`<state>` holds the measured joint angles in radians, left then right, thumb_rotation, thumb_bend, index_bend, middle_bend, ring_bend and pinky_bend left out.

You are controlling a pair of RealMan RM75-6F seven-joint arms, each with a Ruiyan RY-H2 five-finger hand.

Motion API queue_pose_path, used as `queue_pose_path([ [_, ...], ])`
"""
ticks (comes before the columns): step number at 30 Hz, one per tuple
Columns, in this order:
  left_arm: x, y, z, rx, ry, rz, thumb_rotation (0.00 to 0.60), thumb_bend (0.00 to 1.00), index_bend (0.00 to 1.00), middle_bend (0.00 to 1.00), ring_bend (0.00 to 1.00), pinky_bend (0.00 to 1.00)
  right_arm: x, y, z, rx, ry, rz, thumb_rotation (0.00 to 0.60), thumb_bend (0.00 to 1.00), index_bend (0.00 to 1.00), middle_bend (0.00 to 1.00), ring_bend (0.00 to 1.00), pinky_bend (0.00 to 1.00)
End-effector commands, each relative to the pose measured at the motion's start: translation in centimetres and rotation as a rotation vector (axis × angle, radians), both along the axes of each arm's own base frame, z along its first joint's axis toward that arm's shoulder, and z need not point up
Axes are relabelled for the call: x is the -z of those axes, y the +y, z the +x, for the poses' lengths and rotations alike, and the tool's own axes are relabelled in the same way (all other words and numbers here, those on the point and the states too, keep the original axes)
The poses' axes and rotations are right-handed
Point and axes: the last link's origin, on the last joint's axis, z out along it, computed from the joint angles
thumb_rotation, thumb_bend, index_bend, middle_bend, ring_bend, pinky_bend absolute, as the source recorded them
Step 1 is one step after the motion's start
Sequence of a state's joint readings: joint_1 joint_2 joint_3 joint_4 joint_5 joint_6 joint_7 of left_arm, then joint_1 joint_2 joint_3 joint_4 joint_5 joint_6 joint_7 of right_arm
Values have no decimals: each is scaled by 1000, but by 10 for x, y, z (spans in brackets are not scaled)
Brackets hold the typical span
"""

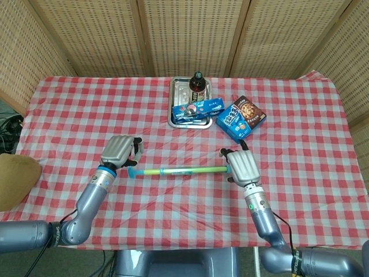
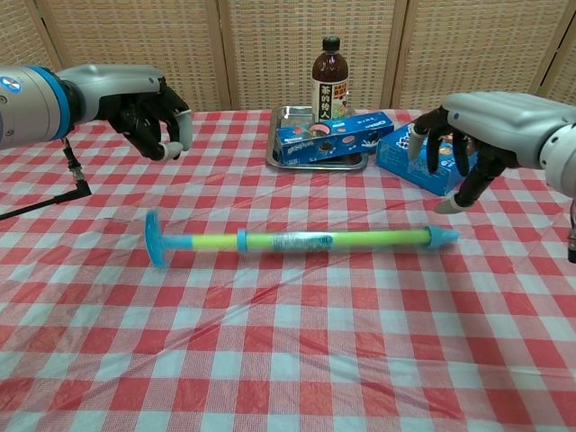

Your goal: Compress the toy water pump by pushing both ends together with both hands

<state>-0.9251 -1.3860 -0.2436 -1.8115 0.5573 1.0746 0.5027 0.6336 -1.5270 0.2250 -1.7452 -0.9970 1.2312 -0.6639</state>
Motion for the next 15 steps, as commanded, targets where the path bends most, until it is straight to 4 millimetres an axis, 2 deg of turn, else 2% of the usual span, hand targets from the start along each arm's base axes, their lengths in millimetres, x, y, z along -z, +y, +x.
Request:
queue_pose_path([
  [1, -2, -1, -4, -9, -3, -5, 600, 405, 323, 269, 330, 262, 1, 1, -5, 21, 19, 25, 600, 262, 233, 259, 307, 16],
  [5, -3, -2, -8, -11, -5, -5, 600, 394, 279, 192, 259, 236, 0, 2, -7, 32, 18, 33, 600, 240, 184, 161, 198, 0],
  [10, -6, -5, -14, -17, -14, 0, 600, 393, 257, 133, 189, 157, 0, 5, -11, 44, 9, 37, 600, 230, 184, 134, 170, 0],
  [15, -14, -17, -29, -23, -35, 20, 600, 387, 225, 64, 95, 101, -11, 13, -22, 32, 16, 6, 600, 219, 153, 45, 62, 0],
])
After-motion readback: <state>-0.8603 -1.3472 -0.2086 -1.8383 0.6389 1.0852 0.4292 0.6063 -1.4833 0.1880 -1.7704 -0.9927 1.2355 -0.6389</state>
